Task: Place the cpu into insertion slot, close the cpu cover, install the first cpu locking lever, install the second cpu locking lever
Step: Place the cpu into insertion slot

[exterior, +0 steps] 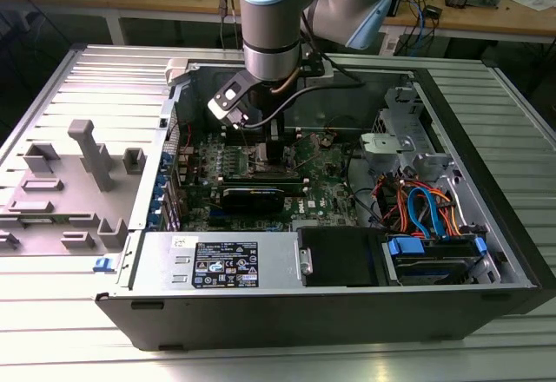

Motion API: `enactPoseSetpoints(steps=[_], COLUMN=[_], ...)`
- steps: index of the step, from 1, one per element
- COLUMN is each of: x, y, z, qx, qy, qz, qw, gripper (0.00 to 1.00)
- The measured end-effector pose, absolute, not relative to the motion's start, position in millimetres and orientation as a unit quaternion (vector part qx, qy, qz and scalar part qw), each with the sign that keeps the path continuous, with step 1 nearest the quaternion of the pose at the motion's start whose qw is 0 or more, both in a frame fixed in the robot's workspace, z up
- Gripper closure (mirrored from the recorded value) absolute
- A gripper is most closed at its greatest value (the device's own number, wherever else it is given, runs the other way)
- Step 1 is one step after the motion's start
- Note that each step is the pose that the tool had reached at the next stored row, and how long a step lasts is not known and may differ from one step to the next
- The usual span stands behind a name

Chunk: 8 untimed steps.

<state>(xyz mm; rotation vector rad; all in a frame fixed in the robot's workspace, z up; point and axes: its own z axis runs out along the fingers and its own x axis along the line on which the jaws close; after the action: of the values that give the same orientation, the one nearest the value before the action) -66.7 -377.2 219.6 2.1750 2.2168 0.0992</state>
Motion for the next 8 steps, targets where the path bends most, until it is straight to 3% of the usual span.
enactPoseSetpoints(steps=[8], x=[-66.7], y=[-377.2], z=[217.5], qx=[0.700], qy=[0.713], qz=[0.032], qw=[0.017], gripper=[0.46])
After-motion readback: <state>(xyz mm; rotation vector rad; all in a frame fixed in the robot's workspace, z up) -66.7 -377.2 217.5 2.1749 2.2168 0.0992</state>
